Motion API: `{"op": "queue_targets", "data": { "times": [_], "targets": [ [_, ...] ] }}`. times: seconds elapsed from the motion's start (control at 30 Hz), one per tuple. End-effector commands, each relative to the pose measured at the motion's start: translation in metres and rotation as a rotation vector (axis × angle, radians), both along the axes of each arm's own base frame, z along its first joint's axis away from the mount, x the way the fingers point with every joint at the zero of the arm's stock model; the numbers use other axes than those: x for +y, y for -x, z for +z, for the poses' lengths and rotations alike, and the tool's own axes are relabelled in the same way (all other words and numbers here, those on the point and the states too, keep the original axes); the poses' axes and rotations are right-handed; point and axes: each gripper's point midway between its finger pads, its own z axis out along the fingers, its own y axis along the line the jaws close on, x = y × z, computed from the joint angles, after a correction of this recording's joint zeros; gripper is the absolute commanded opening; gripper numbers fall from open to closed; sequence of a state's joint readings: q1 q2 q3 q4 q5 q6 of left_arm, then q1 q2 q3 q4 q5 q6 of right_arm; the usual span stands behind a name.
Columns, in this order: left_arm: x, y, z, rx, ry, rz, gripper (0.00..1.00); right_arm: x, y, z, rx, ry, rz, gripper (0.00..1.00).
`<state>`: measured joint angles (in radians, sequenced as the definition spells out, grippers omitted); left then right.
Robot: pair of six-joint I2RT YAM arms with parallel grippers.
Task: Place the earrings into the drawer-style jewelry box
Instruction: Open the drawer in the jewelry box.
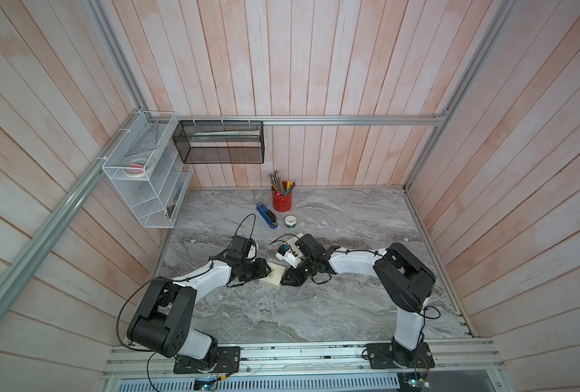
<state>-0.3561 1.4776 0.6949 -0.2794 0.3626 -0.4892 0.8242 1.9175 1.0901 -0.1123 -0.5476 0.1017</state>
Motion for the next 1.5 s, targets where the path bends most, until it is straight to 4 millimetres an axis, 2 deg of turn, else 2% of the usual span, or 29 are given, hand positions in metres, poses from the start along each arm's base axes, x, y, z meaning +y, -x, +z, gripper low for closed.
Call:
{"op": "queue_targets", "data": {
  "times": [0.0, 0.37, 0.73, 1.07, 1.23, 1.47],
  "targets": [
    [0.004, 0.004, -0.009, 0.019, -0.029, -0.012, 0.54, 0.005, -0.008, -0.002, -0.024, 0.016, -0.017, 0.30],
    [0.005, 0.003, -0.009, 0.017, -0.035, -0.012, 0.54, 0.009, -0.010, 0.004, -0.028, -0.004, -0.019, 0.23],
    [0.017, 0.006, -0.005, 0.011, -0.071, 0.019, 0.54, 0.021, -0.013, 0.011, -0.026, -0.040, -0.001, 0.01],
    [0.041, 0.012, -0.014, 0.044, -0.143, 0.077, 0.54, 0.046, -0.019, 0.014, -0.042, -0.055, 0.031, 0.00],
    [0.049, 0.016, -0.026, 0.093, -0.198, 0.091, 0.54, 0.040, -0.020, 0.013, -0.049, -0.037, 0.007, 0.00],
    [0.054, 0.018, -0.030, 0.114, -0.231, 0.092, 0.54, 0.022, -0.012, 0.008, -0.055, 0.003, -0.010, 0.00]
  ]
}}
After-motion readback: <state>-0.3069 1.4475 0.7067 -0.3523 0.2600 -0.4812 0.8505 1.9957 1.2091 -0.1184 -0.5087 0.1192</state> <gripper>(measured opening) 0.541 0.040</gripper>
